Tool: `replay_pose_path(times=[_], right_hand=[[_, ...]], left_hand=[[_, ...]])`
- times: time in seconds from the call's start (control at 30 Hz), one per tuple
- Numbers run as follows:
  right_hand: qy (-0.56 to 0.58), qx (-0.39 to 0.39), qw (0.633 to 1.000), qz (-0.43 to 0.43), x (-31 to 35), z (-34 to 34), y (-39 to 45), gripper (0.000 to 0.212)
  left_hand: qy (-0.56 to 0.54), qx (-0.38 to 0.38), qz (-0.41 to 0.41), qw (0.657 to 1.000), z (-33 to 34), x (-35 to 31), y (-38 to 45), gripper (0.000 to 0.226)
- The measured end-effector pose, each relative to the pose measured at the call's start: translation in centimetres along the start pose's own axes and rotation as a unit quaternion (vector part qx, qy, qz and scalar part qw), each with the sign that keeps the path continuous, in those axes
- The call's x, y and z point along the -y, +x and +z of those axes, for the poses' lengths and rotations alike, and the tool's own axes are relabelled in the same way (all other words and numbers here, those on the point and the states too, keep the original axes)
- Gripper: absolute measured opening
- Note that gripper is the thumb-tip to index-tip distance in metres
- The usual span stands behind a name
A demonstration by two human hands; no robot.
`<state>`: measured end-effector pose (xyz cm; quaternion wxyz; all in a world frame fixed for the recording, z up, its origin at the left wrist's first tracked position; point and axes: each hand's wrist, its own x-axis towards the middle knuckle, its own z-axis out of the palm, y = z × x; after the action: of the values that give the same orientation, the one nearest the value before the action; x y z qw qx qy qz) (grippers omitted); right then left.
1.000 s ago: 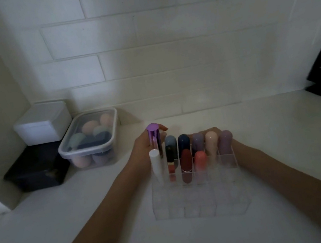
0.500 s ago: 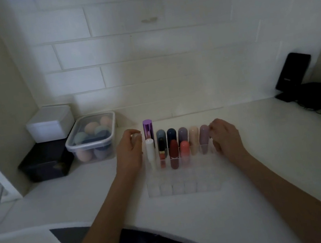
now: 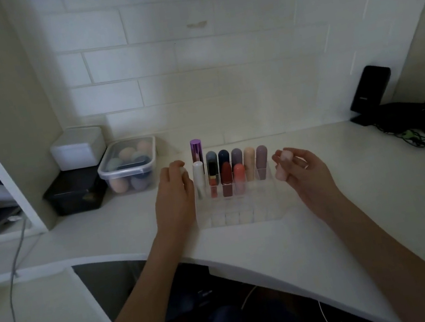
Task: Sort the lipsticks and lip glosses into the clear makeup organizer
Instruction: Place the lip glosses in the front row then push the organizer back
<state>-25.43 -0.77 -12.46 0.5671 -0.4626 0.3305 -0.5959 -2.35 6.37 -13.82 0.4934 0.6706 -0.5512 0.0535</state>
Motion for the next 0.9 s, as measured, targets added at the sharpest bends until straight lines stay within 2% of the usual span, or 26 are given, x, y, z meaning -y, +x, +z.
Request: replay_pose_path(times=[0.17,0.3,0.4,0.5,0.7,0.8,0.9], right_hand=[[-0.039,0.031,0.998,-0.035,1.5,1.6,-1.2,0.019],[-0.103,0.009,0.989,-0.103,1.9,2.8,-2.1,0.02],[-0.158,-0.003,0.972,-0.174,1.4,3.8,-2.5,0.021],[-0.232,-0.001,0.948,-0.216,0.7,4.7,-2.7,0.025],[-0.36,0.026,0.896,-0.261,-0.5,4.1,-2.0,0.01],[-0.412,0.034,0.862,-0.294,-1.2,3.7,-1.4,0.018],[-0.407,0.022,0.868,-0.284,-1.2,3.5,-1.5,0.026]], left_hand=[[0.005,-0.052,0.034,0.998,-0.3,-0.5,-0.1,0.028],[0.018,-0.116,0.14,0.983,-0.7,-1.1,-0.7,0.027],[0.005,-0.13,0.192,0.973,-0.5,-1.2,-0.7,0.03],[0.0,-0.145,0.182,0.973,-0.1,-1.0,-0.5,0.034],[-0.021,-0.167,0.182,0.969,-0.1,-1.1,-0.4,0.032],[-0.028,-0.163,0.189,0.968,0.0,-1.2,-0.4,0.03],[-0.052,-0.16,0.163,0.972,-0.2,-1.5,-0.5,0.032]])
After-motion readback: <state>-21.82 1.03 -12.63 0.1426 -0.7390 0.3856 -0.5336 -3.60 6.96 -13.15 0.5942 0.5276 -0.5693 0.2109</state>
